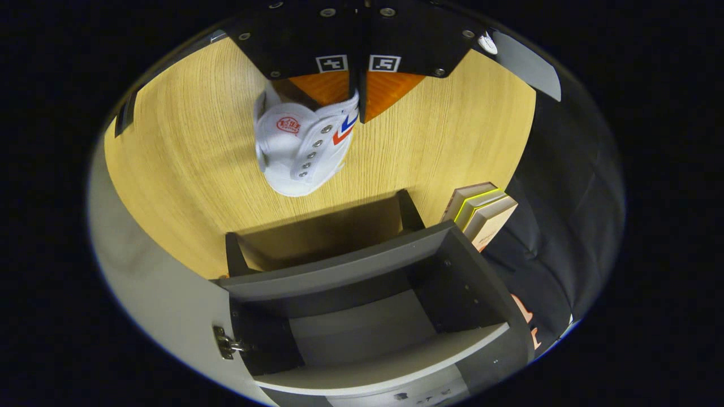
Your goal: Open the shoe cabinet door, grab the shoes and put them into the shoe cabinet, then close the shoe cabinet door.
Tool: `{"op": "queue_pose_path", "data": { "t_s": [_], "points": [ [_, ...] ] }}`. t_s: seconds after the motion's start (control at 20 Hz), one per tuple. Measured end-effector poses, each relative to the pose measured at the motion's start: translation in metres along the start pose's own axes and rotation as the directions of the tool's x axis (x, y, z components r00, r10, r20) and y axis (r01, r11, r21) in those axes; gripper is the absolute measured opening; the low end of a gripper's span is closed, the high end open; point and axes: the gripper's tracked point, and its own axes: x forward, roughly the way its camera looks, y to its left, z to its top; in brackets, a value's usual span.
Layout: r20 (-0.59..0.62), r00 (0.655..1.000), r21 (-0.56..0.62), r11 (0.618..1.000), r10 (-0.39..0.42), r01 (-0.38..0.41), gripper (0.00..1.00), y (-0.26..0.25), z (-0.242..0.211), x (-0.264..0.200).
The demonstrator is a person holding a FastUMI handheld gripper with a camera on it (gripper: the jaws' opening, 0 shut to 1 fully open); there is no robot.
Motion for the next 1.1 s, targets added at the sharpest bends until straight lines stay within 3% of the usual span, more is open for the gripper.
{"op": "queue_pose_path", "data": {
  "t_s": [0.35,0.8,1.1],
  "points": [
    [0.134,0.991,-0.059,0.998,0.019,-0.011,0.00,0.021,0.075,-0.071],
    [0.336,0.939,-0.134,0.991,0.069,-0.025,0.00,0.054,0.195,-0.150],
    [0.369,0.925,-0.176,0.984,0.092,-0.028,0.00,0.071,0.255,-0.143]
  ]
}}
